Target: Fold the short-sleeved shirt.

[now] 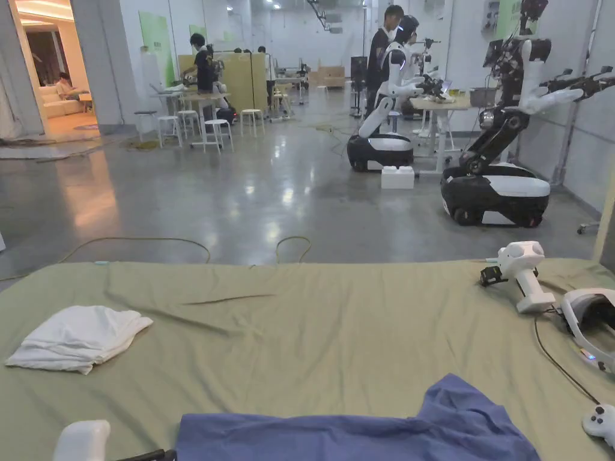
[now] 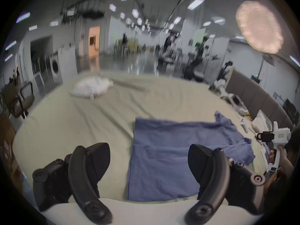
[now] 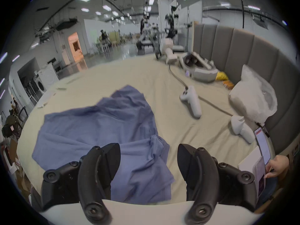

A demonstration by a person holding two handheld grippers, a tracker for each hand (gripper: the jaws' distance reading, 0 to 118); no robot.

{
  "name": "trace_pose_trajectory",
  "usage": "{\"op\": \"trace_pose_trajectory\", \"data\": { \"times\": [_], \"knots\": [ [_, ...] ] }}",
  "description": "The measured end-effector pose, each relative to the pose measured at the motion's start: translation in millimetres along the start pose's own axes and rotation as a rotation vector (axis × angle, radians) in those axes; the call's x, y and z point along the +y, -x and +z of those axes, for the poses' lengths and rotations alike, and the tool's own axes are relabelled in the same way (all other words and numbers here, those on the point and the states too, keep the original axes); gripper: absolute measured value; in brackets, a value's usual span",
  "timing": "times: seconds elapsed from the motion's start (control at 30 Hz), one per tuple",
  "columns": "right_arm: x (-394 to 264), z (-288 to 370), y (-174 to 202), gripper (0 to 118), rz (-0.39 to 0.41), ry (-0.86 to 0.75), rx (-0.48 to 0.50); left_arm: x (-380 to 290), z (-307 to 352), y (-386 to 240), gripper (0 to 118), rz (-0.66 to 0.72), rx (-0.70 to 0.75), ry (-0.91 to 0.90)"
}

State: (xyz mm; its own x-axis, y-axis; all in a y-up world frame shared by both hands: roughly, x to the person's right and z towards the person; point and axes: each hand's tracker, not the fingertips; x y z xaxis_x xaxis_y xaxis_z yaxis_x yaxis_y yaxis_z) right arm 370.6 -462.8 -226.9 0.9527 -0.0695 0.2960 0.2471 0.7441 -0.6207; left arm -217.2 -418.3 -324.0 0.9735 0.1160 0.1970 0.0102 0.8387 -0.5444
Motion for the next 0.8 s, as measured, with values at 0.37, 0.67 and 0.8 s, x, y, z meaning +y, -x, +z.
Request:
{"op": "trace_pose_trajectory", "data": {
  "times": [0.37,0.67,0.8],
  "knots": [
    [-32,258,69,77,0.115,-0.567,0.120,13,271,-68,102,-0.182,0.094,-0.603],
    [-51,355,97,0,0.162,-0.753,0.208,-6,324,-94,1,-0.133,0.112,-0.618],
    [-52,364,98,0,0.128,-0.792,0.186,-11,339,-97,0,-0.094,0.111,-0.702]
  ]
}}
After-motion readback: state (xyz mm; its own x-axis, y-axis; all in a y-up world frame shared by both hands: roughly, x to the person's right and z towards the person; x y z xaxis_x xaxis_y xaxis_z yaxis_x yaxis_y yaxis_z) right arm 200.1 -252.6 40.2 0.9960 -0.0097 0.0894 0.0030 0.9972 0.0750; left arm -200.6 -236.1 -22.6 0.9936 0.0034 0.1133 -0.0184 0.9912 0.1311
